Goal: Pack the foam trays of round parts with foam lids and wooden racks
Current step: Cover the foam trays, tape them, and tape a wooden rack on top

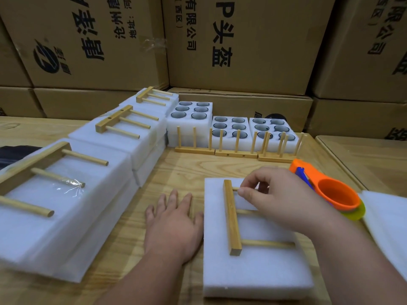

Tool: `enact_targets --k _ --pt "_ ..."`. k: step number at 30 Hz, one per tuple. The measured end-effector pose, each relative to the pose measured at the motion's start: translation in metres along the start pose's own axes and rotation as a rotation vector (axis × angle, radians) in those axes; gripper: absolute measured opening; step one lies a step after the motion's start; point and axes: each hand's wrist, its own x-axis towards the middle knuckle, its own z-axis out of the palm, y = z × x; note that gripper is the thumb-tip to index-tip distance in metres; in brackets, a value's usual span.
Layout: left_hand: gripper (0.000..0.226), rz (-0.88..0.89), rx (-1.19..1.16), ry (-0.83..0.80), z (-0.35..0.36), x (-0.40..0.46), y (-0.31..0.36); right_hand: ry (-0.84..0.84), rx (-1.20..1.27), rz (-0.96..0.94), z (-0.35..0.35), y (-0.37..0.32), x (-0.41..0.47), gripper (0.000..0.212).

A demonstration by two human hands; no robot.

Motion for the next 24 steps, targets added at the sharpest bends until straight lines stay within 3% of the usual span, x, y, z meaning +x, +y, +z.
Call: enact_targets --k 2,4,9,24 --pt "0.069 -0.001 -0.005 -0.003 -0.001 -0.001 -0.001 0.055 0.04 -0.003 0.006 0.003 0.003 0.011" --pt "0.069 -0.003 -0.003 -0.004 -0.001 -0.001 0.0 0.037 0.015 -0.005 0.011 0.006 0.006 0.03" --pt "0.068 -0.005 -0.001 -0.006 -0.002 -0.001 0.002 -0.219 -0.181 0.052 0.021 0.016 0.007 0.06" --pt "0.07 0.004 -0.014 -0.008 0.001 0.001 0.001 -0.182 -0.281 0.071 0.026 0.016 -0.008 0.063"
